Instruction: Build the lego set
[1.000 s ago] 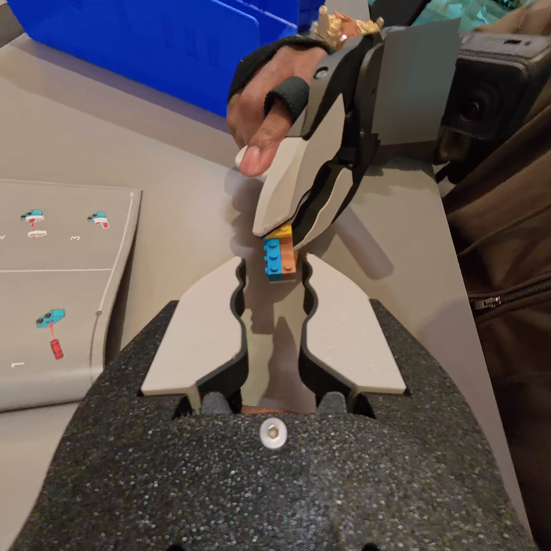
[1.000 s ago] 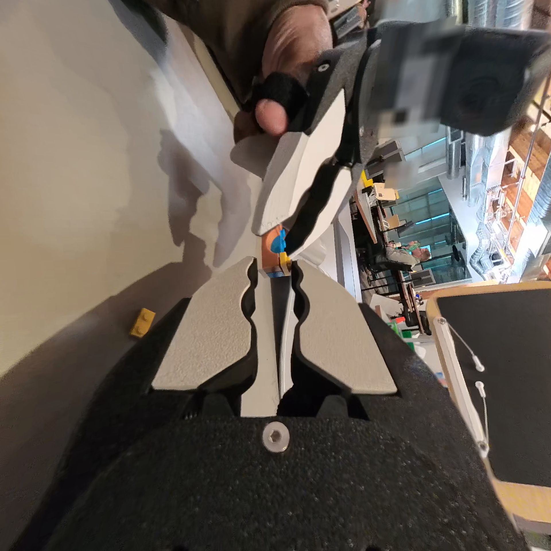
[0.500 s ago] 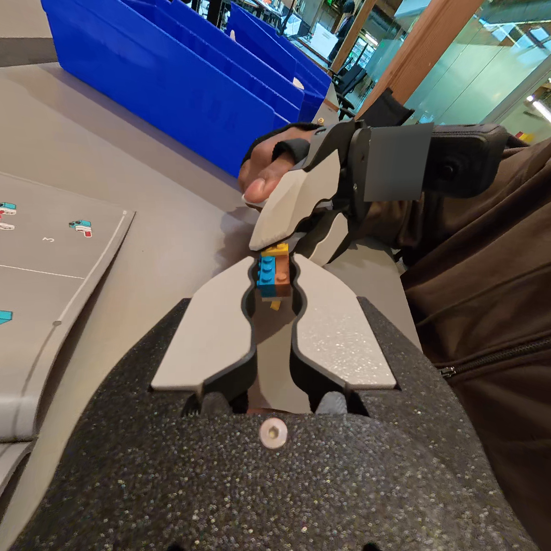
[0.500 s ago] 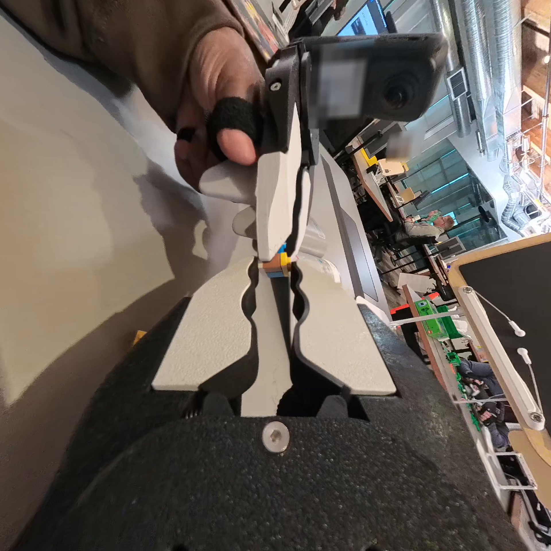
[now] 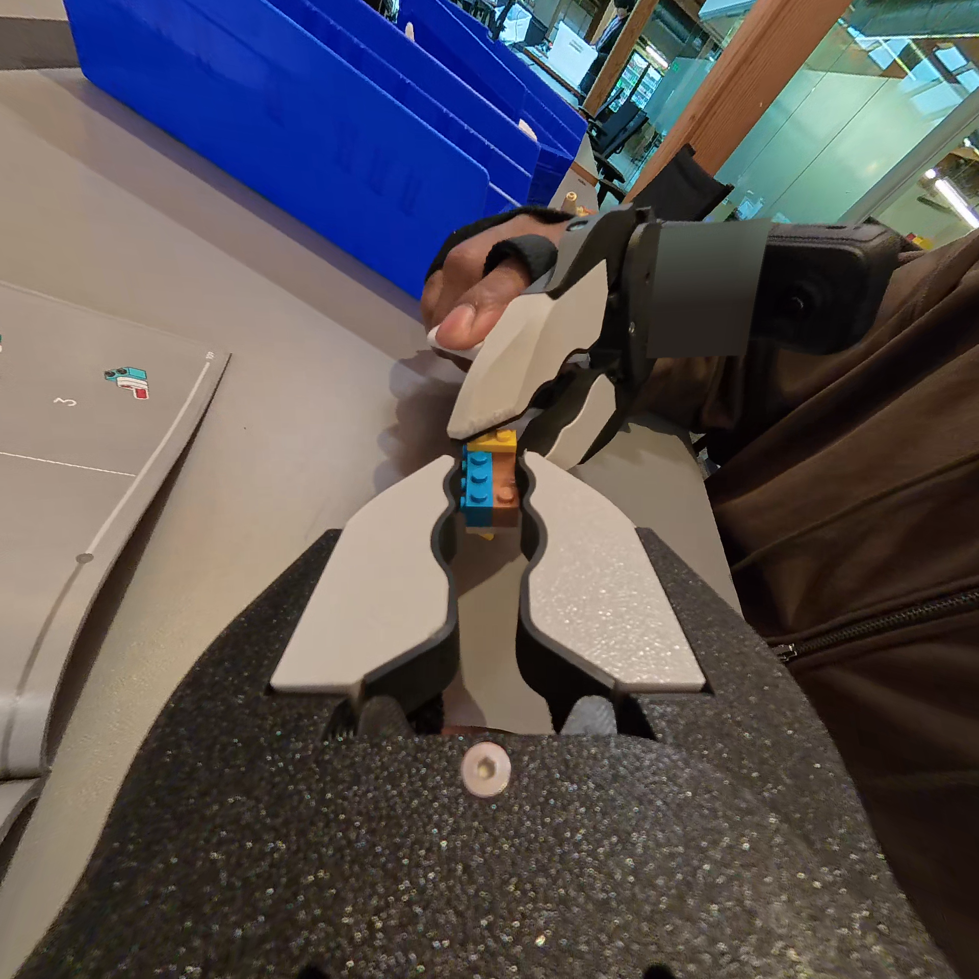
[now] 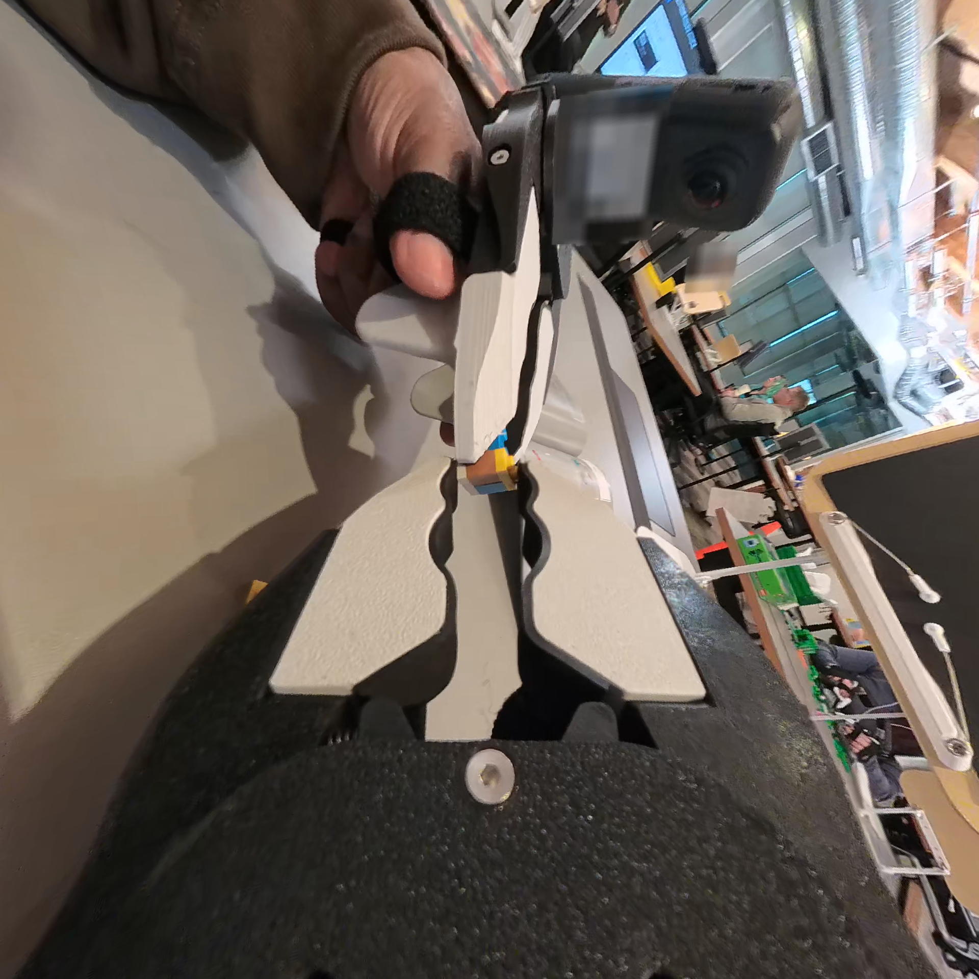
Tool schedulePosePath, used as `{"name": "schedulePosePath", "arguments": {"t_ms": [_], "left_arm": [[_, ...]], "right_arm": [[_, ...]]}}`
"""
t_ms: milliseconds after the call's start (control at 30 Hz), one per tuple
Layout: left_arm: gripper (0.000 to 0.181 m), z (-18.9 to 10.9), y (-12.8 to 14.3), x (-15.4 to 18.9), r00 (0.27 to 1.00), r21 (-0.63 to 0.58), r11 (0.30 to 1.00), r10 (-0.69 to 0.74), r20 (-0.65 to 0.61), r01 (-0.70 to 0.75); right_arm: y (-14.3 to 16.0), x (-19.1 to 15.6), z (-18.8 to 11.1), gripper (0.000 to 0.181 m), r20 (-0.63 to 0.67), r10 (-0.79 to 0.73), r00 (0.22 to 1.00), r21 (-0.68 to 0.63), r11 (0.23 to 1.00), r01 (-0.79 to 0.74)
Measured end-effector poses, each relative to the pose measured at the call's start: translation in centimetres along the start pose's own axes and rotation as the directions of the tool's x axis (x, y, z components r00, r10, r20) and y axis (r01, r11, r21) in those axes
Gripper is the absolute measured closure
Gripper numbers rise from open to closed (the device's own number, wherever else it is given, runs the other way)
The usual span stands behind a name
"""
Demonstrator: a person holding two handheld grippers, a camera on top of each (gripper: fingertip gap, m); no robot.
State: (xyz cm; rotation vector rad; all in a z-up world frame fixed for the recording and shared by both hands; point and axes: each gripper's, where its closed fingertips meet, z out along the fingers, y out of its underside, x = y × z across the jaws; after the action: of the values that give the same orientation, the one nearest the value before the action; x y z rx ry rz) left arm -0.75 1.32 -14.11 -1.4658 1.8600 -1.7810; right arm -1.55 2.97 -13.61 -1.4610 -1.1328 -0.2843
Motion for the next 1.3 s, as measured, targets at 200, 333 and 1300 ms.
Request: {"name": "schedulePosePath", "arguments": {"t_ms": [200,333,1300], "left_arm": [[0.162,0.2,0.4,0.0,1.0,-0.014,1.0,-0.023,-0.011,0.023],[0.153,0.1,0.4,-0.4,1.0,-0.011,1.0,-0.025,0.01,0.025],[0.162,0.9,6.1,-4.0,0.875,-0.47,0.843,0.413,0.252,-0.263]], "right_arm": [[0.2,-0.2,0.0,0.161,-0.027,-0.064,0.998,-0.004,0.998,0.064],[0.5,-0.4,-0.2,0.162,-0.011,-0.081,0.997,-0.018,0.997,0.08],[4.2,-3.3,-2.4,0.145,0.218,0.224,0.95,-0.18,0.966,-0.186]]}}
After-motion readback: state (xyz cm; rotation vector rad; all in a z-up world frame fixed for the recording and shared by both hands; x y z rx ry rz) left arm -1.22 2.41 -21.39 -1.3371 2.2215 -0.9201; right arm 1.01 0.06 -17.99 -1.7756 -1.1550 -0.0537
